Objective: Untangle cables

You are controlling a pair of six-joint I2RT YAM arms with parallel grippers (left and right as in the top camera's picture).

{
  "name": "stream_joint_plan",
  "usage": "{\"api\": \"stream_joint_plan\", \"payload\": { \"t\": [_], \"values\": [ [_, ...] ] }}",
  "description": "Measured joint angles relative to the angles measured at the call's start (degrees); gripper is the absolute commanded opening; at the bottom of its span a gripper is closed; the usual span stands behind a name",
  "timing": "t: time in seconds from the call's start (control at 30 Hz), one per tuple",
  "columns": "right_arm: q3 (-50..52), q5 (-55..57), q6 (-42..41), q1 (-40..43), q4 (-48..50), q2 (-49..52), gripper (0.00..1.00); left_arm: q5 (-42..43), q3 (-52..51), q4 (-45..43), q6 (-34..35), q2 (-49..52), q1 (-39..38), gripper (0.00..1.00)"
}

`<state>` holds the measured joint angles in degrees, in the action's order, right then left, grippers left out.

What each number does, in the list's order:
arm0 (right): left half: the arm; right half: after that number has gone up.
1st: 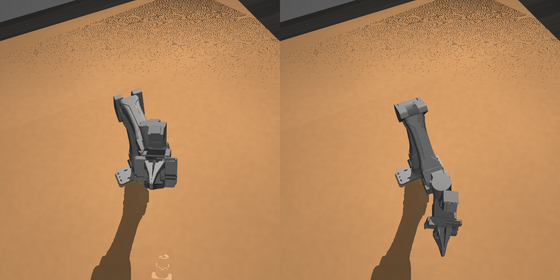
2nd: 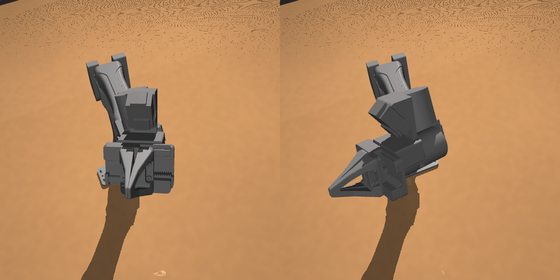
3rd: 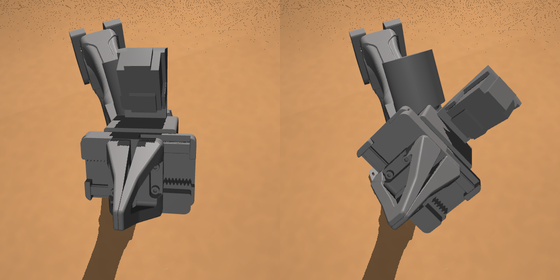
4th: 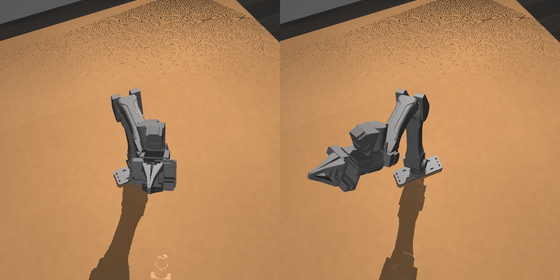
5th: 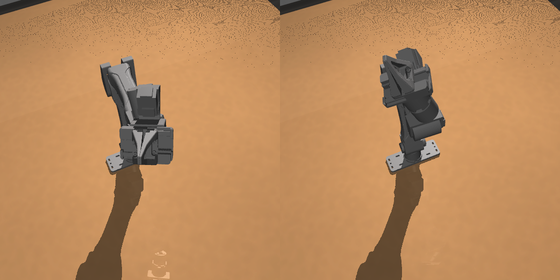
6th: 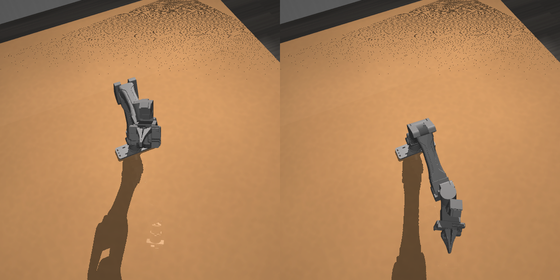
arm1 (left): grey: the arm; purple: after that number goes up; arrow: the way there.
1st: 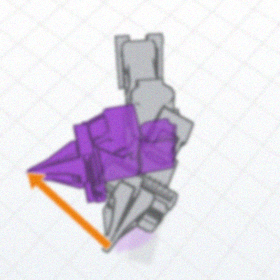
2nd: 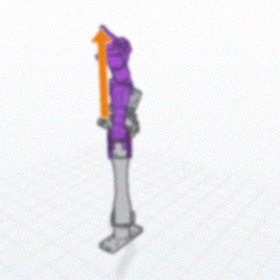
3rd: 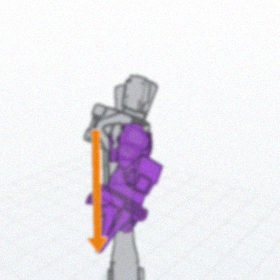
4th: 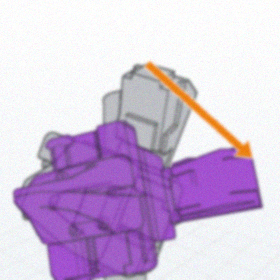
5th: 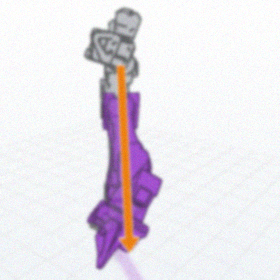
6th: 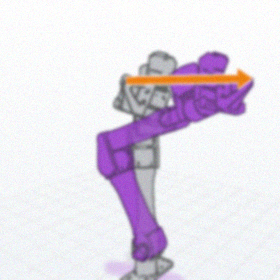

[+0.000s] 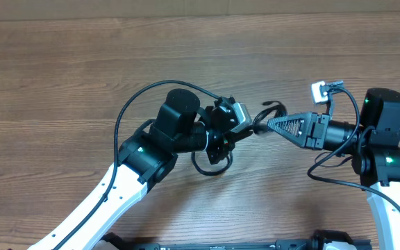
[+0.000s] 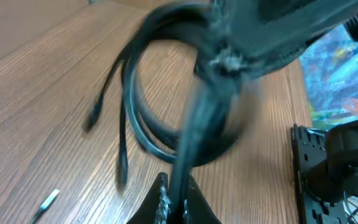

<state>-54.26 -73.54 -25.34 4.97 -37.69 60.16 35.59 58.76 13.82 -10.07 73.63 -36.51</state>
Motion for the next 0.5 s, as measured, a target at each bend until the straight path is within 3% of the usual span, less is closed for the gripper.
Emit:
{"api": "stream_joint_plan", "payload": {
  "t": [0.1, 0.2, 0.3, 0.5],
  "values": [
    [0.02, 1.70, -0.02, -0.15, -0.48, 0.00, 0.66, -0.50, 0.00, 0.28, 0.00, 0.00, 0.17, 0.04],
    [0.04, 3.67, -0.04, -0.15, -0.66, 0.00, 0.75, -0.57, 0.00, 0.42, 0.00, 0.00, 0.17, 0.04],
    [0.04, 5.53, 0.02, -0.15, -0.87, 0.00, 0.75, -0.96, 0.00, 0.55, 0.00, 0.00, 0.17, 0.04],
    [0.04, 8.76, -0.15, -0.15, -2.43, 0.00, 0.61, -3.30, 0.00, 1.66, 0.00, 0.00, 0.17, 0.04]
  ]
}}
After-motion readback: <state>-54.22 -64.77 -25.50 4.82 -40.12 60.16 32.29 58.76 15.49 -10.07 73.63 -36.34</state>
